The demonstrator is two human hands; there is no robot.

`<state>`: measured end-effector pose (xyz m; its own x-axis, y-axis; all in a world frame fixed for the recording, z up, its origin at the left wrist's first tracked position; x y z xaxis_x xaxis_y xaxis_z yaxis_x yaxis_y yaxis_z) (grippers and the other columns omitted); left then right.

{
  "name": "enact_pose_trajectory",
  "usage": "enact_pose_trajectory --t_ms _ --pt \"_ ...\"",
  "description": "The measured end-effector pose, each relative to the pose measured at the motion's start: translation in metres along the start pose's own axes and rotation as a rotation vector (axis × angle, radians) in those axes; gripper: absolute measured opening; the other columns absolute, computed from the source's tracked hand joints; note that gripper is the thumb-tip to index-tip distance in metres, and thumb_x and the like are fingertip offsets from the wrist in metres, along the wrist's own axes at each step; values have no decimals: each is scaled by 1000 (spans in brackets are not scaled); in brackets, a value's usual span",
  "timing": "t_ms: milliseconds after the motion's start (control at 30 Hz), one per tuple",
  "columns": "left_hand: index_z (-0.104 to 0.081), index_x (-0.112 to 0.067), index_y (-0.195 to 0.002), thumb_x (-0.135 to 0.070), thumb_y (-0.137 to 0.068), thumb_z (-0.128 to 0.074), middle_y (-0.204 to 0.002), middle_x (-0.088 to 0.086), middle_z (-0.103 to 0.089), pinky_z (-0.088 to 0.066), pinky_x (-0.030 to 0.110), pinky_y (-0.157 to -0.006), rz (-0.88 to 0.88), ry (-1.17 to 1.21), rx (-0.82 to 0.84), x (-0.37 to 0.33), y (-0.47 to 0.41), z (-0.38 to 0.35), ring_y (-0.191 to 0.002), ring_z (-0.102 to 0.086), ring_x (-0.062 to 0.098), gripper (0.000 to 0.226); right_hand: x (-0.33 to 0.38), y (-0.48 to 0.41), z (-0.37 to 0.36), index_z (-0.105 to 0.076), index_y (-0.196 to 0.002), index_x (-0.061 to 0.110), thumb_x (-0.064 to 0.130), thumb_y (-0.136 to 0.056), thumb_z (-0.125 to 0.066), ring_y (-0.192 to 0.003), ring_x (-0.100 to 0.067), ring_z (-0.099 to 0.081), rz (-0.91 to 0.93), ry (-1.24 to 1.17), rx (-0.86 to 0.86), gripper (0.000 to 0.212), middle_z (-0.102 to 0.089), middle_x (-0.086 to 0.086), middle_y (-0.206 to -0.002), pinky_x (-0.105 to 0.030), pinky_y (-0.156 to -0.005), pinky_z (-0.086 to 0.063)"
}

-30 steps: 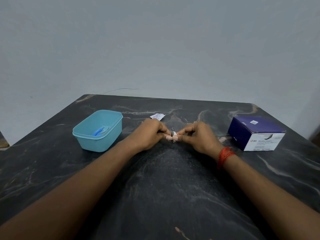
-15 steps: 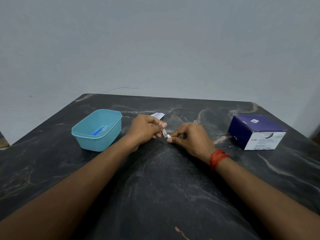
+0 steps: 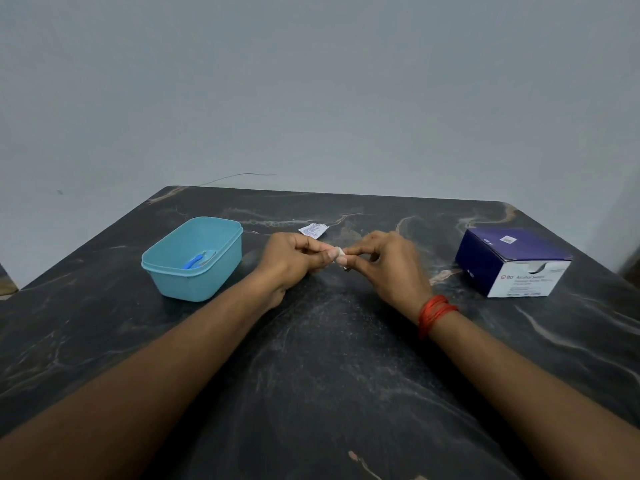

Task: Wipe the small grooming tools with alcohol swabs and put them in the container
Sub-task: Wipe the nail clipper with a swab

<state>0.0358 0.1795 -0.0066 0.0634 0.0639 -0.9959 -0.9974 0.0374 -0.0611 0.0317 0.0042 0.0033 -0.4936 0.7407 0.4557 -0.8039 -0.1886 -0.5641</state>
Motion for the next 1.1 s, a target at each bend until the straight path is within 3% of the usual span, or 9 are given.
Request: enact_pose_trajectory --t_ms 167,333,467,633,767,900,1000,1100 --pt "-75 -9 -80 -9 -77 -81 -71 4 -75 -57 18 -66 -4 45 -23 -2 0 1 -63 -68 6 6 6 -1 2 -79 -94 33 47 -80 -74 -66 5 -50 47 3 29 20 -70 14 -84 -15 -61 -36" --pt "-75 -9 -81 -7 -77 -81 -75 5 -75 -60 21 -75 -26 17 -56 -6 0 4 -69 -70 11 8 -4 2 3 -79 -98 31 47 -80 -75 -60 8 -51 -49 5 130 24 -57 23 -70 -9 -58 -30" --pt "-77 -15 -76 -12 -74 -85 -72 1 -76 -59 22 -78 -79 -55 -48 -6 1 -2 -70 -69 8 8 3 1 2 -80 -96 30 44 -82 -74 -67 4 -56 3 -37 112 21 -69 15 -81 -10 -61 -37" --pt "-76 -11 -79 -9 -75 -83 -71 2 -75 -57 18 -67 -80 44 -115 -8 0 2 -63 -68 5 8 6 0 6 -78 -102 30 45 -84 -72 -63 8 -52 -18 5 108 23 -72 13 -87 -12 -60 -36" --pt "-76 -7 -84 -9 -77 -82 -74 6 -73 -59 21 -70 -50 54 -108 -8 -1 3 -65 -65 10 10 -4 3 5 -79 -98 30 45 -83 -74 -59 2 -54 -80 8 186 22 -68 14 -76 -11 -56 -32" --pt "-75 -9 -82 -12 -76 -81 -70 5 -73 -57 20 -66 -40 149 -117 -5 -4 4 -64 -68 10 9 -8 -1 1 -81 -88 25 36 -82 -77 -63 6 -59 -129 -160 99 13 -71 16 -73 -8 -60 -40" --pt "-74 -8 -83 -14 -78 -80 -71 6 -74 -59 19 -67 -22 210 -116 -3 -3 3 -66 -70 10 11 -13 -1 -7 -81 -85 20 30 -82 -78 -74 -2 -66 -246 -408 38 11 -77 8 -79 -17 -73 -50" --pt "-74 -4 -86 -16 -79 -81 -77 8 -76 -59 22 -73 2 205 -71 -1 -1 -2 -70 -70 12 15 -8 -1 -4 -79 -87 4 16 -85 -75 -58 6 -58 -267 -621 -38 13 -73 3 -73 -12 -62 -45"
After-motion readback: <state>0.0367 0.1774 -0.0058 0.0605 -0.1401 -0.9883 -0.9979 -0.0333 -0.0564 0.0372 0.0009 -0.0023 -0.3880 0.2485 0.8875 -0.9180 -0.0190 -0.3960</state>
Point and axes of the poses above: each hand's wrist, its own y-axis away from the middle knuckle, its own z-axis out of the back of the hand, x = y × z, the point moved 3 cm from there along -y, towards the middle knuckle
